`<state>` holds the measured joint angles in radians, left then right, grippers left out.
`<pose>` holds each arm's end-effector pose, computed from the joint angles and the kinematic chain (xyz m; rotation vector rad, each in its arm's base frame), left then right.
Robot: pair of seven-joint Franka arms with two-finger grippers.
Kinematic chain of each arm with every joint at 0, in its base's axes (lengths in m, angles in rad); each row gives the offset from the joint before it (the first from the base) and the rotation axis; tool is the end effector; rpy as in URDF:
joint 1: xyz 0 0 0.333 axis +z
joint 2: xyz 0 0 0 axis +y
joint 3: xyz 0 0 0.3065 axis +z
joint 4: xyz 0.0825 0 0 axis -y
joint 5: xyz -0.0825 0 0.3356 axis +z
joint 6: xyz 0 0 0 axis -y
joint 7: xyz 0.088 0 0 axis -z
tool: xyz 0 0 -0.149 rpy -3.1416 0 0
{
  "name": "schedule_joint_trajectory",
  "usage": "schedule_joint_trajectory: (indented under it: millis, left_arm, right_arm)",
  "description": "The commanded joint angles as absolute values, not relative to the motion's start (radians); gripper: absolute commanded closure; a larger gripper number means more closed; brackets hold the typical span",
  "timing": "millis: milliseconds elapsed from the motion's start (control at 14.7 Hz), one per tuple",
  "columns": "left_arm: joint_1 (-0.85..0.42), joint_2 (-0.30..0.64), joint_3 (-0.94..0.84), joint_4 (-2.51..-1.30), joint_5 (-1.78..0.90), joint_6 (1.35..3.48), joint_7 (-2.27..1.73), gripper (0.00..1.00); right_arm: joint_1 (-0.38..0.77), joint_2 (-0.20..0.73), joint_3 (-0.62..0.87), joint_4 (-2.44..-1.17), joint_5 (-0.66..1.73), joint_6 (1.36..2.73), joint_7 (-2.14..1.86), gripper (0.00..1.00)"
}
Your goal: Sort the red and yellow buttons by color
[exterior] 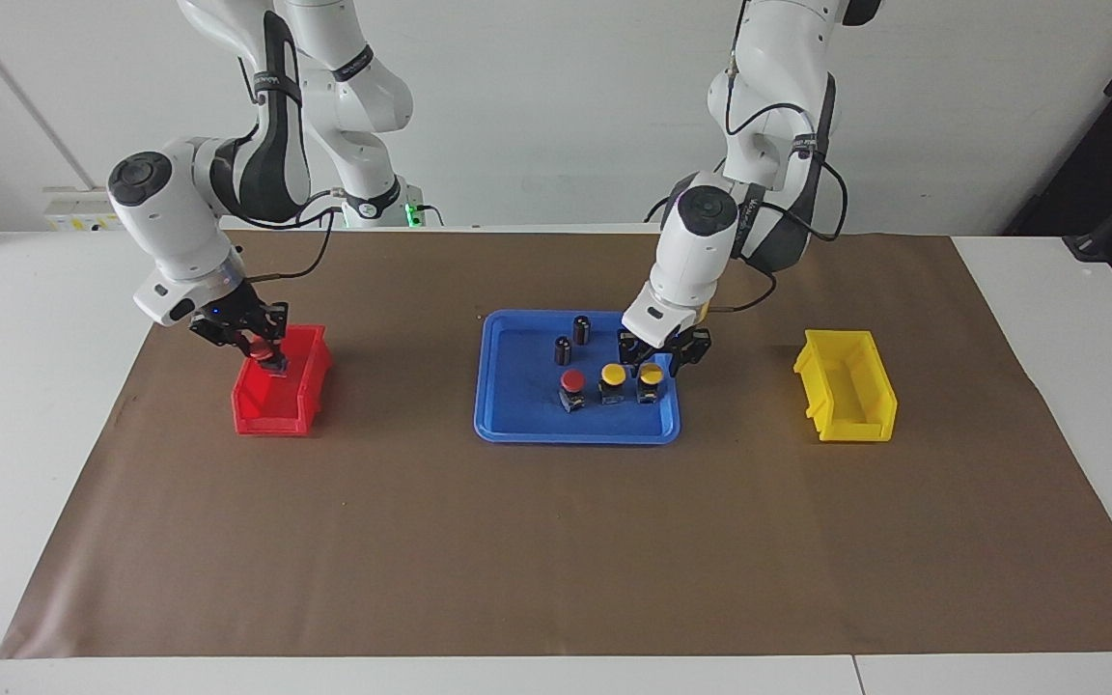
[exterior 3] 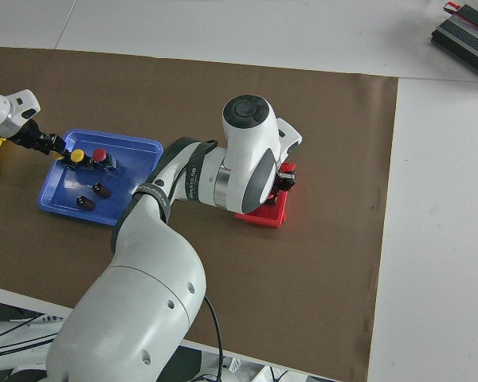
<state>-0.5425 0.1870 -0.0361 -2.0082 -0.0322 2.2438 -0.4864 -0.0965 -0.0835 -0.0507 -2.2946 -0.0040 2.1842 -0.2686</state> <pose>0.4627 -0.3041 0.3451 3.0868 -0.1111 0.0394 0.4540 -0.0676 0.3596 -3.1288 -0.1942 0.0411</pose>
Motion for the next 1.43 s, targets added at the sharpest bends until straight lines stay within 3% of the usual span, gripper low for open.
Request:
schedule_joint_trajectory:
  millis: [0, 341, 409, 477, 614, 750, 955, 1159, 1364]
  left_arm:
    - [-0.543, 0.178, -0.031, -2.019, -0.038, 2.259, -0.492, 0.47]
    - [-0.554, 0.181, -0.031, -2.034, -0.038, 2.281, -0.503, 0.51]
    - [-0.554, 0.181, -0.031, -2.034, -0.038, 2.281, -0.503, 0.61]
    - [-0.554, 0.181, -0.031, -2.033, -0.038, 2.281, -0.503, 0.73]
    - [-0.552, 0.181, -0.029, -2.019, -0.038, 2.26, -0.511, 0.91]
    - [-0.549, 0.161, -0.026, -1.959, -0.038, 2.147, -0.551, 0.97]
    - [-0.5, 0.143, -0.018, -1.751, -0.037, 1.857, -0.534, 0.97]
    - [-0.335, 0.075, -0.018, -1.719, -0.023, 1.766, -0.321, 0.98]
    - [-0.192, 0.048, -0.012, -1.723, 0.003, 1.694, -0.131, 0.98]
  right_arm:
    - [-0.104, -0.124, -0.043, -2.387, 0.011, 2.276, -0.278, 0.87]
    - [-0.103, -0.124, -0.043, -2.43, 0.011, 2.316, -0.275, 0.86]
    - [-0.089, -0.124, -0.043, -2.428, 0.009, 2.316, -0.269, 0.84]
    - [-0.077, -0.123, -0.043, -2.427, 0.009, 2.318, -0.268, 0.74]
    - [-0.077, -0.123, -0.043, -2.418, 0.009, 2.31, -0.27, 0.28]
    - [-0.077, -0.106, -0.043, -2.37, 0.011, 2.275, -0.276, 0.2]
    - [-0.075, -0.069, -0.043, -2.208, 0.009, 2.119, -0.279, 0.19]
    - [-0.045, -0.037, -0.023, -2.044, 0.009, 1.993, -0.235, 0.19]
    - [0.175, 0.021, -0.015, -1.898, 0.008, 1.936, 0.104, 0.23]
